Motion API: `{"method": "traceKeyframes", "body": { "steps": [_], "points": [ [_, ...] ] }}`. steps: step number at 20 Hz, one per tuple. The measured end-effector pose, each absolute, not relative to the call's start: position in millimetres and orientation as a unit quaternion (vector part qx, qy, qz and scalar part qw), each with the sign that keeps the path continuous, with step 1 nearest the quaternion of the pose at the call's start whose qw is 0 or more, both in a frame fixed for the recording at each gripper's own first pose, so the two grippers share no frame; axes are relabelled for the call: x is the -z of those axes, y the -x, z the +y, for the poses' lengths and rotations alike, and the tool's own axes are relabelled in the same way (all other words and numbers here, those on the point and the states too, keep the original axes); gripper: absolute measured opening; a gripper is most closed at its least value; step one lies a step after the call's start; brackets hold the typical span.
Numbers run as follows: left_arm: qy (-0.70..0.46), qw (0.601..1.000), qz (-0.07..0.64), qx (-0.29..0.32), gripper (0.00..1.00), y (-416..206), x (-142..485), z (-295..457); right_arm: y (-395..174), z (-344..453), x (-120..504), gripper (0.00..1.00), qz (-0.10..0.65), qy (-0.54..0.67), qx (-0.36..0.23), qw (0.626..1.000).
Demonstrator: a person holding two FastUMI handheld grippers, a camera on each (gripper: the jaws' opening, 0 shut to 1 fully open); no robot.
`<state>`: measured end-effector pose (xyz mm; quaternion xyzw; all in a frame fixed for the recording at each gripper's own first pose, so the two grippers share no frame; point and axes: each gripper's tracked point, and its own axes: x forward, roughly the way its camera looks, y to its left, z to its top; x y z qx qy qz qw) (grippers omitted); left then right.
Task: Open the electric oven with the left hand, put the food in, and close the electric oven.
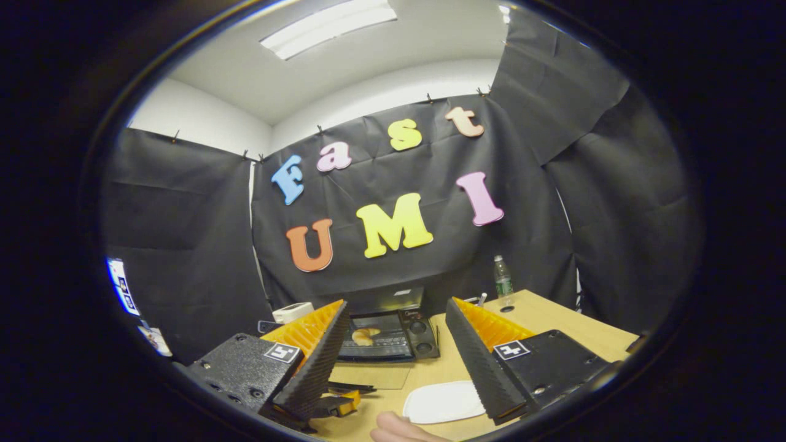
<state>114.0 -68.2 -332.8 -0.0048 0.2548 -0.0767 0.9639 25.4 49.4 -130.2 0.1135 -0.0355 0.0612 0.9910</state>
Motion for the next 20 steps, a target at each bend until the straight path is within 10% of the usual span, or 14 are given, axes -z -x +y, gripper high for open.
{"method": "traceKeyframes", "body": {
  "steps": [20],
  "points": [
    [0.011,0.972,0.227,0.060,0.92,-128,293,-63,-32,53,136,0.95,-0.035,-0.126,-0.070,0.989]
  ]
}}
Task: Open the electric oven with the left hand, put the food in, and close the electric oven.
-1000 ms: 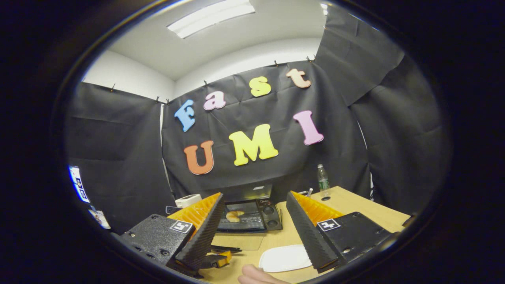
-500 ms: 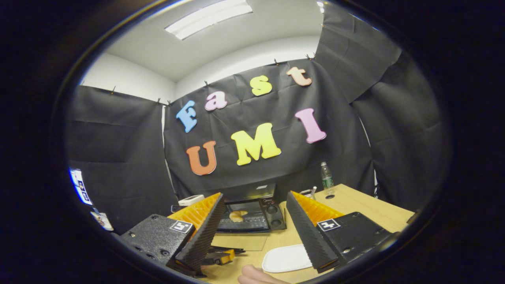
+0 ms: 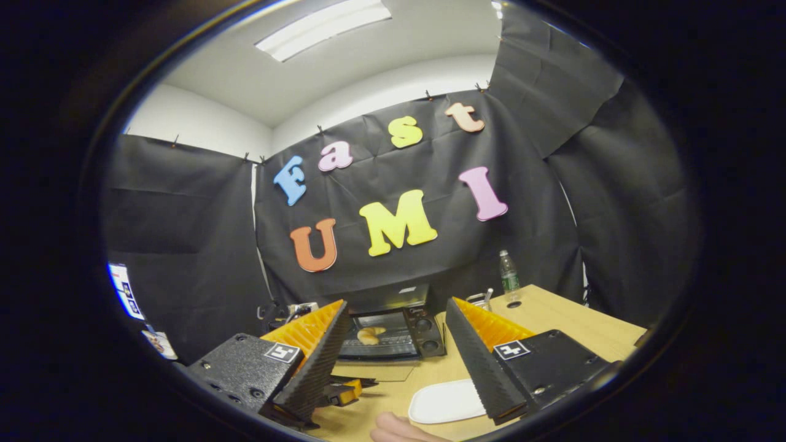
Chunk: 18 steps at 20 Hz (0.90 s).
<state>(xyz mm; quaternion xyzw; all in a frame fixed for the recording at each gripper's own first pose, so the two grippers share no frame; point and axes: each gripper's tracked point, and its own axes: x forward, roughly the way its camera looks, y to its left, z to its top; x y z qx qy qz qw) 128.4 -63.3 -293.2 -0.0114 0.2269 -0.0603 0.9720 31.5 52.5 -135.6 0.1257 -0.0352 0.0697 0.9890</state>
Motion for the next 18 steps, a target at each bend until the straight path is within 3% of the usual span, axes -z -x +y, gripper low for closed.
{"method": "traceKeyframes", "body": {
  "steps": [7,10,11,12,18],
  "points": [
    [0.012,0.981,0.189,0.046,0.93,-151,250,-58,-29,54,136,0.95,-0.034,-0.125,-0.071,0.989],
    [0.036,0.983,0.173,0.055,1.00,-167,234,-57,-27,54,133,0.95,-0.037,-0.122,-0.071,0.989],
    [0.047,0.980,0.183,0.058,0.92,-170,236,-55,-26,55,133,0.95,-0.038,-0.120,-0.072,0.989],
    [0.059,0.978,0.192,0.061,0.98,-174,235,-54,-25,55,132,0.95,-0.039,-0.118,-0.072,0.990],
    [0.030,0.982,0.187,0.025,0.95,-211,217,-30,-27,47,130,0.95,-0.038,-0.116,-0.061,0.991]
  ]
}}
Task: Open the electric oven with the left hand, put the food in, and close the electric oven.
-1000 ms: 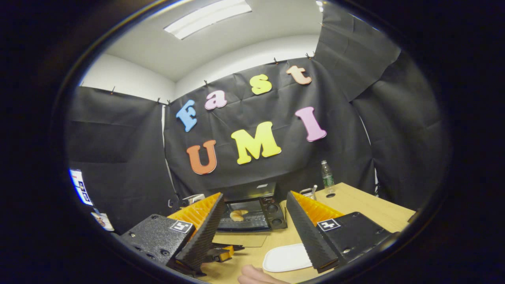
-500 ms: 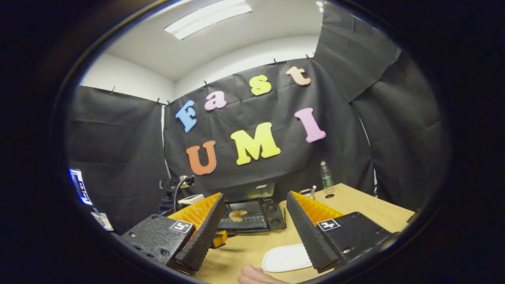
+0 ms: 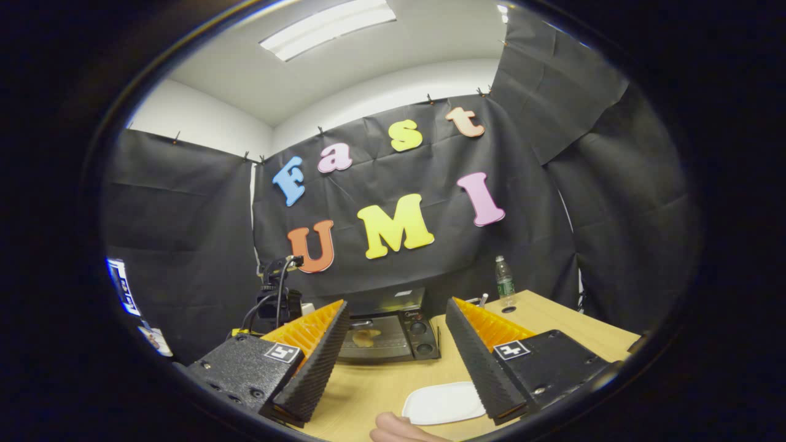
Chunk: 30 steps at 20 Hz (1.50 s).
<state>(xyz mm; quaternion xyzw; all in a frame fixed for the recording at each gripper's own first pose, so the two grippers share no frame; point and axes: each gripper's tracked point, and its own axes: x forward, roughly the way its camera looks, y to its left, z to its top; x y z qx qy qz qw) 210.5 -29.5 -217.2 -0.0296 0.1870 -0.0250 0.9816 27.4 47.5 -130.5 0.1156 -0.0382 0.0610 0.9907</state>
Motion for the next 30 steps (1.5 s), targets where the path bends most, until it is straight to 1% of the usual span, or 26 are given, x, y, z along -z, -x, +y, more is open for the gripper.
{"method": "traceKeyframes", "body": {
  "steps": [5,11,18,23,25,30],
  "points": [
    [0.017,0.987,0.154,0.035,0.94,-183,193,-26,-23,54,127,0.96,-0.036,-0.110,-0.061,0.991],
    [0.005,0.995,0.094,0.027,0.94,-131,147,-17,2,67,108,0.97,-0.043,-0.084,-0.069,0.993],
    [0.011,0.998,0.046,0.031,0.94,-77,92,-10,19,65,87,0.98,-0.054,-0.065,-0.051,0.995],
    [0.013,1.000,0.005,0.017,0.94,-28,55,2,31,68,72,0.99,-0.058,-0.056,-0.044,0.996],
    [0.011,1.000,-0.002,0.026,0.94,-7,50,2,39,68,66,0.99,-0.066,-0.047,-0.039,0.996],
    [0.000,1.000,-0.021,0.024,0.94,34,49,10,52,72,60,1.00,-0.071,-0.034,-0.040,0.996]
  ]
}}
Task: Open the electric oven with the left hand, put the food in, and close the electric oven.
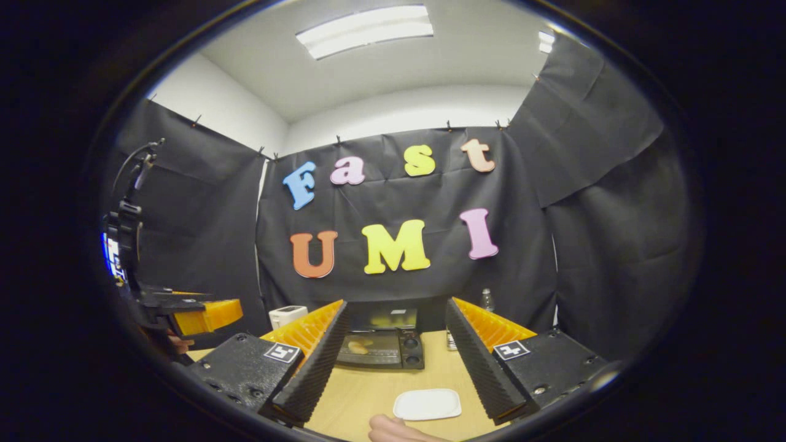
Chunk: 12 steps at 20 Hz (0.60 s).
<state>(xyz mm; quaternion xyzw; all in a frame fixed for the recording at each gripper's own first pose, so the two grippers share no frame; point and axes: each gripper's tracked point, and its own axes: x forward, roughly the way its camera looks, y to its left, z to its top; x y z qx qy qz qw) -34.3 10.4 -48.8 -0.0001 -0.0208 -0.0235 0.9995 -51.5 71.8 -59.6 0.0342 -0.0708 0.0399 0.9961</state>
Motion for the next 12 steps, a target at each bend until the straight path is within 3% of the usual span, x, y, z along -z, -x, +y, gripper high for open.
{"method": "traceKeyframes", "body": {
  "steps": [7,12],
  "points": [
    [-0.010,0.999,-0.029,0.020,0.94,60,59,8,57,98,79,0.99,-0.053,-0.017,-0.066,0.996],
    [-0.020,0.999,-0.022,0.030,0.94,67,66,1,72,137,100,0.98,-0.009,0.011,-0.119,0.993]
  ]
}}
